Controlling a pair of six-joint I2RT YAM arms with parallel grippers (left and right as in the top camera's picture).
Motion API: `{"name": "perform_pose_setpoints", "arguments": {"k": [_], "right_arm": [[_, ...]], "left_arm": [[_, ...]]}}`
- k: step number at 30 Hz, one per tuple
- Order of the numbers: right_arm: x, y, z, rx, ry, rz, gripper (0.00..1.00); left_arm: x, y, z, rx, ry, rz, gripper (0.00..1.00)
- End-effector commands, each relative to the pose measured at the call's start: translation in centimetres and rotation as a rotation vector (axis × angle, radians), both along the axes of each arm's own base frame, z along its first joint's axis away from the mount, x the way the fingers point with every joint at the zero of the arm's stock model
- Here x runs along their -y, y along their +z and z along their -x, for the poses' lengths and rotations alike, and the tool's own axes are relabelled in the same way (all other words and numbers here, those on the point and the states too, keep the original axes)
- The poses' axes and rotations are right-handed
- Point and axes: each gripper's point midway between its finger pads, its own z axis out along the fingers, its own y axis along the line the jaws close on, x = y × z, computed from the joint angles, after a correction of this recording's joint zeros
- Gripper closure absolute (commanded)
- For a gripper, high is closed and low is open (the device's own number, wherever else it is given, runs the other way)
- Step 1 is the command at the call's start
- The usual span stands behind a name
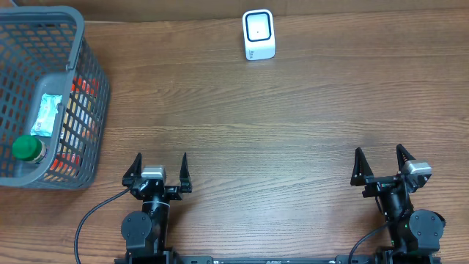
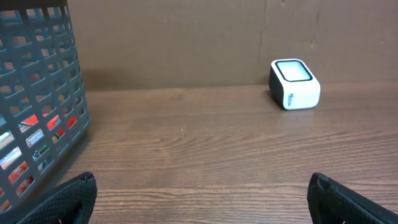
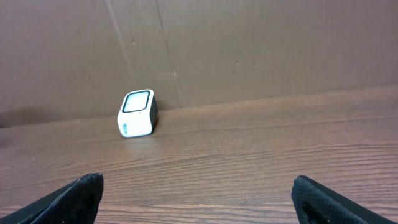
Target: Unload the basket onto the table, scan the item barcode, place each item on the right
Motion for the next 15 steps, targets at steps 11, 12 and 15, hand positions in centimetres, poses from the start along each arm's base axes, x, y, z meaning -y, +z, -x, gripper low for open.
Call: {"name": "perform_pose_setpoints", "arguments": {"k": [11, 12, 15], "right_arm": [[0.38, -0.14, -0.04, 0.006, -0.019, 0.003, 0.00], [0.37, -0.14, -0.04, 0.006, -0.019, 0.003, 0.00], [0.37, -0.14, -0.04, 0.006, -0.019, 0.003, 0.00]], "left_arm": [[-0.01, -0.02, 0.03, 0.003, 0.003, -0.013, 0.00], [-0.01, -0.02, 0.03, 0.003, 0.003, -0.013, 0.00], [0.25, 0.05, 0.03, 0.006, -0.012, -0.008, 0.00]]}}
